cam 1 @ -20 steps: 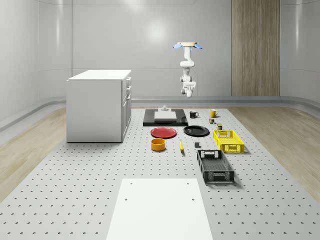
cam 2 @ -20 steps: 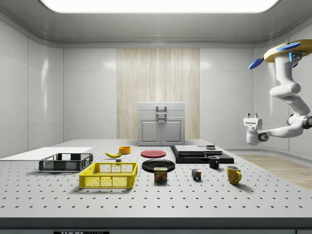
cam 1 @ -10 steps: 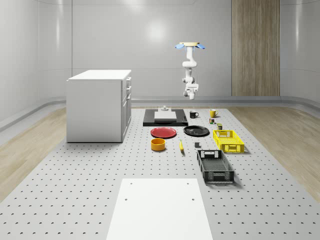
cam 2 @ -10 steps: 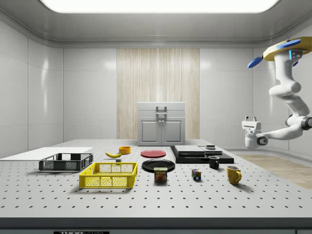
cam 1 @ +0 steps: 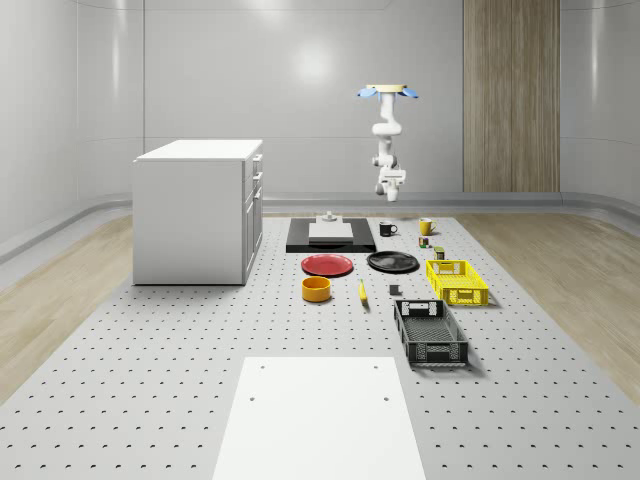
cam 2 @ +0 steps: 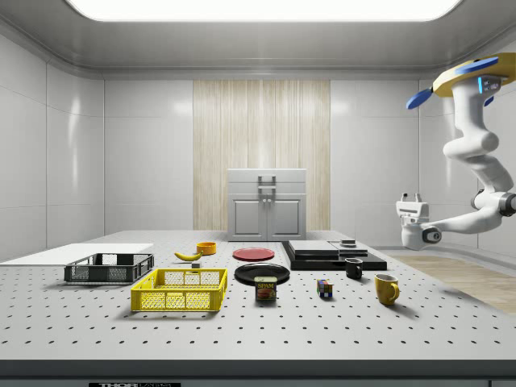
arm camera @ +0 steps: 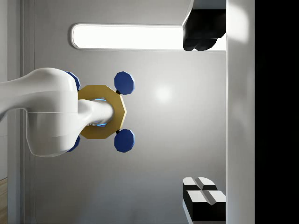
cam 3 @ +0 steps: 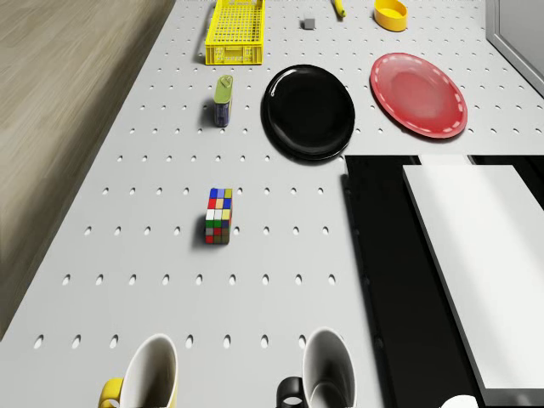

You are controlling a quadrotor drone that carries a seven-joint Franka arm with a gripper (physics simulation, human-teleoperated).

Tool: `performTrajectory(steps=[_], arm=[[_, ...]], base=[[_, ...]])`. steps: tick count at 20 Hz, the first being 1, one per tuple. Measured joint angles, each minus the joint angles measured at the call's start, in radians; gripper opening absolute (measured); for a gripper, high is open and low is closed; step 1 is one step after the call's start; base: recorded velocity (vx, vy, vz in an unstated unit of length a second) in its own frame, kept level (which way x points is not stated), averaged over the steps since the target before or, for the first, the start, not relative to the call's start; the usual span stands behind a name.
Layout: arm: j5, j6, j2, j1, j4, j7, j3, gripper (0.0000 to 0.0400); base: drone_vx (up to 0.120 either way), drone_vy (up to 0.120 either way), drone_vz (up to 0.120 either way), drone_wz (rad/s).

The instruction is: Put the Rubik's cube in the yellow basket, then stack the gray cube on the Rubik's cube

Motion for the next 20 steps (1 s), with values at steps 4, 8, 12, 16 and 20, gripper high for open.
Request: performTrajectory(steps=[4,8,12,16,20], arm=[[0.0,0.003,-0.002,0.0,-0.001,0.0,0.0,0.04],[-0.001,0.005,-0.004,-0.001,-0.003,0.0,0.001,0.04],[-0.002,0.008,-0.006,-0.002,-0.005,0.0,0.002,0.04],[-0.005,0.011,-0.008,-0.002,-0.007,0.0,0.005,0.04],[-0.011,0.014,-0.01,-0.004,-0.009,0.001,0.009,0.04]], base=[[0.12,0.12,0.0,0.0],[0.12,0.12,0.0,0.0],[0.12,0.12,0.0,0.0],[0.12,0.12,0.0,0.0],[0.12,0.12,0.0,0.0]])
